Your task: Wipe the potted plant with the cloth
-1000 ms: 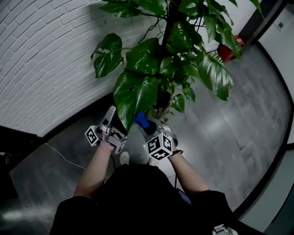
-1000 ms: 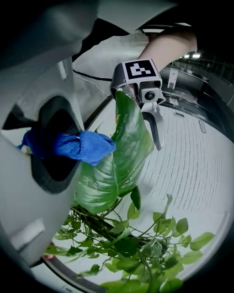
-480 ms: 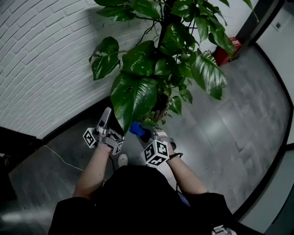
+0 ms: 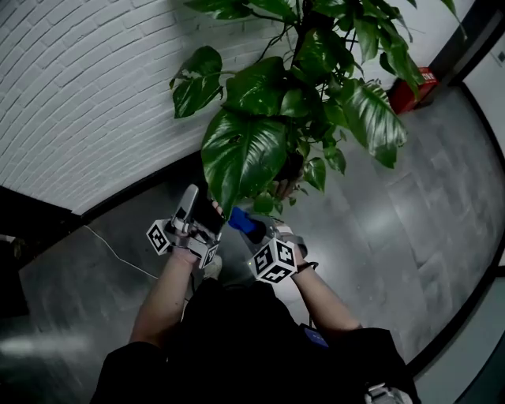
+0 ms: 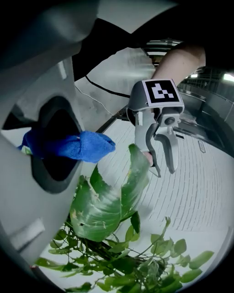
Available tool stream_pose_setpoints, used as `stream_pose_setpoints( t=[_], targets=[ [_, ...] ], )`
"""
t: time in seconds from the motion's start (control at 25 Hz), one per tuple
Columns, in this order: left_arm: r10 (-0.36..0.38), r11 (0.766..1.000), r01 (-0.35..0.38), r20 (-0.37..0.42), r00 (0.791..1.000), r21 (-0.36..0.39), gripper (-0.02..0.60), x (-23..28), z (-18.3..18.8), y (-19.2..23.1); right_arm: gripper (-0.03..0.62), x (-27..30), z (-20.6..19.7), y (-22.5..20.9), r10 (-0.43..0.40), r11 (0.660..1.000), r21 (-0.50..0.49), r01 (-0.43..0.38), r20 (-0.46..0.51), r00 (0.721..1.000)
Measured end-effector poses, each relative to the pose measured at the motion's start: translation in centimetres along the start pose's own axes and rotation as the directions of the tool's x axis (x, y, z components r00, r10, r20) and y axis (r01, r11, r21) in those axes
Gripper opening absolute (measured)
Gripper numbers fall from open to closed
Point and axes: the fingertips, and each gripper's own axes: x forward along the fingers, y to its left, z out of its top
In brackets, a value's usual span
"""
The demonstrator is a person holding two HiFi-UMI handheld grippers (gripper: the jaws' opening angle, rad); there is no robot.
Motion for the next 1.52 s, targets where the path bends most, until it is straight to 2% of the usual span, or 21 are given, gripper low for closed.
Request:
stream_pose_setpoints(
  t=[0.28, 0.4, 0.48, 0.56, 0.68, 0.76, 0.84, 0.88, 0.96, 1.0, 1.04, 1.12, 1.24, 1.28, 1.4, 1.52],
  targets=[
    [0.016, 1.000, -0.017, -0.055, 0.998, -0.018, 0.098, -2.9, 2.2, -1.7, 0.106, 0.3, 1.7, 3.0, -0.047, 0.998, 0.050, 0.049, -0.030, 0.998],
    [0.065, 0.997, -0.058, -0.134, 0.989, 0.057, 0.098, -4.8, 4.4, -3.4, 0.106, 0.0, 3.5, 3.8, -0.120, 0.984, 0.126, 0.123, -0.030, 0.992],
    [0.116, 0.987, -0.089, -0.201, 0.973, 0.136, 0.098, -5.9, 6.0, -4.1, 0.106, -0.2, 5.0, 3.9, -0.182, 0.963, 0.197, 0.183, -0.023, 0.983],
    [0.173, 0.967, -0.113, -0.266, 0.948, 0.227, 0.098, -6.6, 7.3, -4.7, 0.106, -0.3, 6.5, 3.7, -0.249, 0.935, 0.257, 0.245, -0.018, 0.968],
    [0.259, 0.924, -0.116, -0.372, 0.891, 0.365, 0.098, -7.0, 7.8, -5.3, 0.106, -0.5, 9.0, 3.2, -0.353, 0.891, 0.304, 0.337, 0.000, 0.935],
    [0.344, 0.876, -0.121, -0.430, 0.835, 0.466, 0.098, -7.5, 7.6, -5.3, 0.106, -1.0, 10.5, 3.1, -0.410, 0.861, 0.334, 0.383, 0.011, 0.912],
    [0.462, 0.800, -0.132, -0.460, 0.759, 0.585, 0.098, -8.3, 7.1, -5.1, 0.106, -2.0, 11.9, 3.3, -0.446, 0.830, 0.388, 0.401, 0.032, 0.894],
    [0.521, 0.751, -0.128, -0.463, 0.718, 0.647, 0.098, -8.5, 6.9, -5.0, 0.106, -2.7, 12.5, 3.2, -0.464, 0.812, 0.421, 0.404, 0.044, 0.885],
    [0.625, 0.628, -0.079, -0.441, 0.644, 0.775, 0.098, -8.7, 6.7, -5.0, 0.106, -4.1, 13.2, 2.6, -0.507, 0.761, 0.505, 0.408, 0.070, 0.859],
    [0.659, 0.563, -0.037, -0.422, 0.622, 0.826, 0.098, -8.7, 6.7, -5.3, 0.106, -5.0, 13.5, 2.3, -0.532, 0.729, 0.553, 0.404, 0.085, 0.843],
    [0.677, 0.507, 0.008, -0.403, 0.616, 0.862, 0.098, -8.6, 6.7, -5.8, 0.106, -5.8, 13.7, 2.0, -0.557, 0.696, 0.599, 0.396, 0.103, 0.824],
    [0.672, 0.424, 0.087, -0.378, 0.637, 0.901, 0.098, -8.4, 6.6, -7.5, 0.106, -7.7, 13.9, 1.8, -0.605, 0.642, 0.666, 0.380, 0.135, 0.785],
    [0.643, 0.340, 0.140, -0.339, 0.686, 0.930, 0.097, -8.3, 6.7, -10.0, 0.106, -9.9, 13.9, 1.9, -0.651, 0.609, 0.697, 0.379, 0.166, 0.741],
    [0.634, 0.323, 0.137, -0.322, 0.703, 0.936, 0.084, -8.3, 6.9, -10.6, 0.106, -10.4, 14.0, 1.9, -0.657, 0.611, 0.694, 0.380, 0.176, 0.733],
    [0.606, 0.294, 0.107, -0.271, 0.748, 0.950, 0.060, -8.1, 7.6, -12.1, 0.106, -11.3, 14.6, 2.0, -0.655, 0.642, 0.668, 0.376, 0.223, 0.722],
    [0.603, 0.251, 0.112, -0.246, 0.759, 0.962, 0.055, -8.0, 7.2, -13.2, 0.106, -12.6, 15.5, 2.3, -0.652, 0.667, 0.655, 0.354, 0.284, 0.703]
  ],
)
